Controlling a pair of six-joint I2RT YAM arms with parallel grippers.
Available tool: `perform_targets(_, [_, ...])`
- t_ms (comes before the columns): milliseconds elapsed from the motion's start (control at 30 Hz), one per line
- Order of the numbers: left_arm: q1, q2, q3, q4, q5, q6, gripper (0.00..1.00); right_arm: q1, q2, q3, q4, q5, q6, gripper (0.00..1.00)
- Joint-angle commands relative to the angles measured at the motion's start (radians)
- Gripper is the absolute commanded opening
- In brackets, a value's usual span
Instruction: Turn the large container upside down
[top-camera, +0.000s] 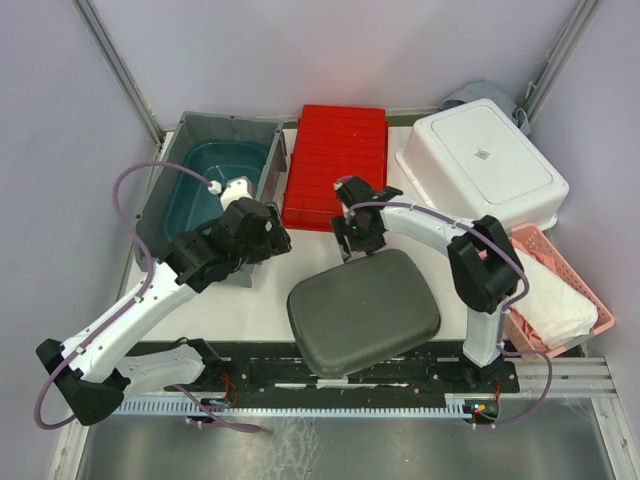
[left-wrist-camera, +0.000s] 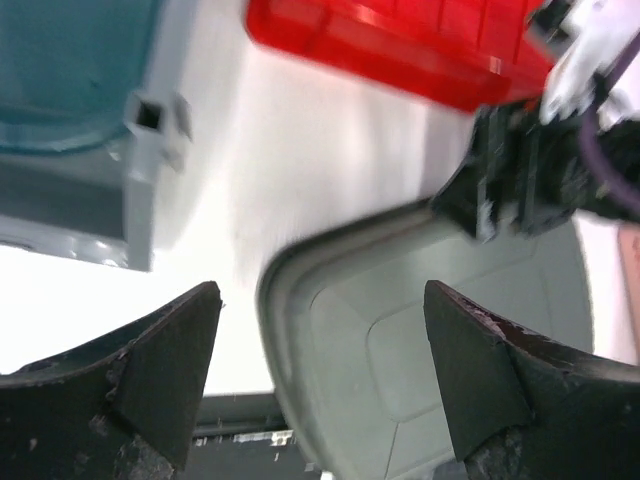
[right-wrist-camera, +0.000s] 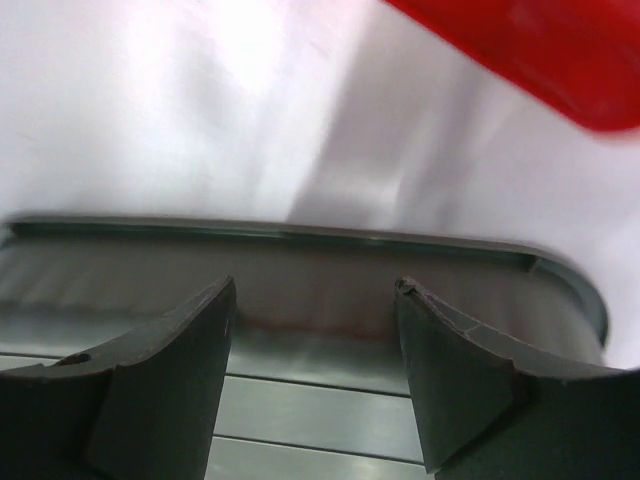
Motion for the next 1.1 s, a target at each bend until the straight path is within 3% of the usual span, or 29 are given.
perform_targets(0, [0.001,-0.019,-0.097,0.042,0.297,0.132,0.88,-0.092,-0.175,-0.151,-0.033,0.045,-0.010,0.73])
perform_targets(100, [-0.010,-0.010,-0.166,0.086,0.483,0.171,0.88,-0.112,-0.238,-0.144,-0.075,0.065,-0.030,0.74])
perform_targets(233, [-0.034,0.042,-0.210,0.121,0.602,0.197,0.88,-0.120,-0.303,-0.048,-0.140,0.136,-0.024,0.76])
perform_targets(467, [-0.069,0.202,-0.273,0.181,0.656,0.185,0.90,-0.175,-0.431,-0.008,-0.175,0.242,0.003,0.82])
perform_targets(767, [-0.080,0.427,-0.223,0.344,0.730,0.172,0.91,-0.227,-0.489,-0.016,-0.224,0.280,-0.026,0.83])
perform_targets(900, [-0.078,0.576,-0.112,0.470,0.732,0.200,0.91,-0.238,-0.505,-0.027,-0.211,0.273,-0.029,0.83])
perform_targets(1067, [-0.040,0.702,0.219,0.307,0.642,0.337,0.92,-0.243,-0.509,-0.002,-0.208,0.248,-0.024,0.83])
